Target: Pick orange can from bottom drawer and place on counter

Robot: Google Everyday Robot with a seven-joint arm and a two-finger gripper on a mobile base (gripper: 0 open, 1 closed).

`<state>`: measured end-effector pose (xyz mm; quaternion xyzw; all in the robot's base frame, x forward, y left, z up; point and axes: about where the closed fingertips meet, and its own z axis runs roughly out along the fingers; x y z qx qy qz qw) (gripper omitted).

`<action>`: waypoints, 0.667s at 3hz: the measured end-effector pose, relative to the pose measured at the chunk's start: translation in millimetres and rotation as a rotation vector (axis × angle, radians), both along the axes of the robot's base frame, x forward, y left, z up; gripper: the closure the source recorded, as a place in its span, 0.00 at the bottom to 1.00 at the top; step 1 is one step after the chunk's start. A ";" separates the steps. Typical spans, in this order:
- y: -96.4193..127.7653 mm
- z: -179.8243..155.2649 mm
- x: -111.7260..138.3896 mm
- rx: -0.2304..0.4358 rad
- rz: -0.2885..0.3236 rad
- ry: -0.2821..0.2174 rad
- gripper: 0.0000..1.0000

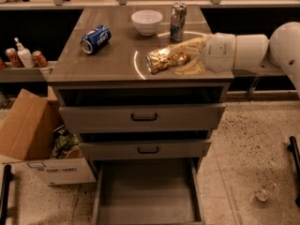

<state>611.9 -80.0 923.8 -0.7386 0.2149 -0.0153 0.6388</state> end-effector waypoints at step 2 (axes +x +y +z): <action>7.5 10.7 54.1 0.094 -0.092 0.029 1.00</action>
Offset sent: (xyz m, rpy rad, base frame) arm 0.0886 0.0013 0.0121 0.1458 0.0619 -0.1666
